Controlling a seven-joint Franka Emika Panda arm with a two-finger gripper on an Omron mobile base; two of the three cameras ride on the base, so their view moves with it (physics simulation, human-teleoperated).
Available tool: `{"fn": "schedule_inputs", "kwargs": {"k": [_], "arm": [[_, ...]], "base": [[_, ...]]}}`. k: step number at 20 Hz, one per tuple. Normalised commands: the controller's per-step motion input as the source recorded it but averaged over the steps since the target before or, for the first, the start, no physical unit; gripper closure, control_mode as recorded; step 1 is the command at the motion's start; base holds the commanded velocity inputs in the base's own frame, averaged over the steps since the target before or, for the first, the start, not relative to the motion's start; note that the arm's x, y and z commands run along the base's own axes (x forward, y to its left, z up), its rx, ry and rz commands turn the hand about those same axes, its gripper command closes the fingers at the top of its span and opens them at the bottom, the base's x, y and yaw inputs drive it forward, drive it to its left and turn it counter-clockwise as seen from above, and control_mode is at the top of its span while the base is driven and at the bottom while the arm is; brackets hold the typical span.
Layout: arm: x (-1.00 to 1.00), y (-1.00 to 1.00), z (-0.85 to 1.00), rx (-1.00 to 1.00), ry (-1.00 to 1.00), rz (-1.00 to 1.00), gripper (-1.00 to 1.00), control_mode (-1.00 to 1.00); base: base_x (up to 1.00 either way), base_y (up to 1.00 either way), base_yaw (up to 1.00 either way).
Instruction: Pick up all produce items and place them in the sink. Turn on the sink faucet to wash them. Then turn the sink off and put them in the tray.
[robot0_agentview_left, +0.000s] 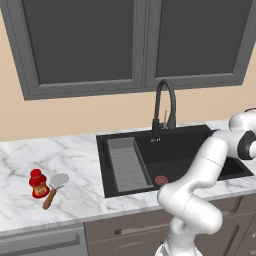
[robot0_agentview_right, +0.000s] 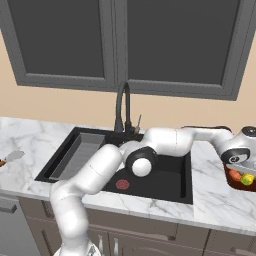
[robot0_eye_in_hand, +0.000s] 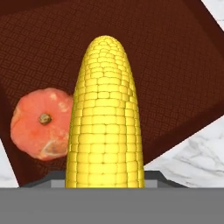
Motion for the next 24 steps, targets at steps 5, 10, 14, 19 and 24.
{"fn": "schedule_inputs", "kwargs": {"k": [5, 10, 14, 19, 24], "arm": [[0.12, -0.11, -0.07, 0.08, 0.0, 0.05, 1.0, -1.0], [0.11, -0.07, -0.09, 0.06, 0.0, 0.05, -1.0, -1.0], [0.13, -0.04, -0.05, 0.05, 0.0, 0.05, -1.0, -1.0], [0.09, -0.01, 0.0, 0.03, 0.0, 0.03, -1.0, -1.0], [0.0, 0.02, 0.17, 0.0, -0.01, 0.01, -1.0, -1.0]], "base": [[0.0, 0.0, 0.0], [0.0, 0.0, 0.0], [0.0, 0.0, 0.0], [0.0, 0.0, 0.0], [0.0, 0.0, 0.0]]}}
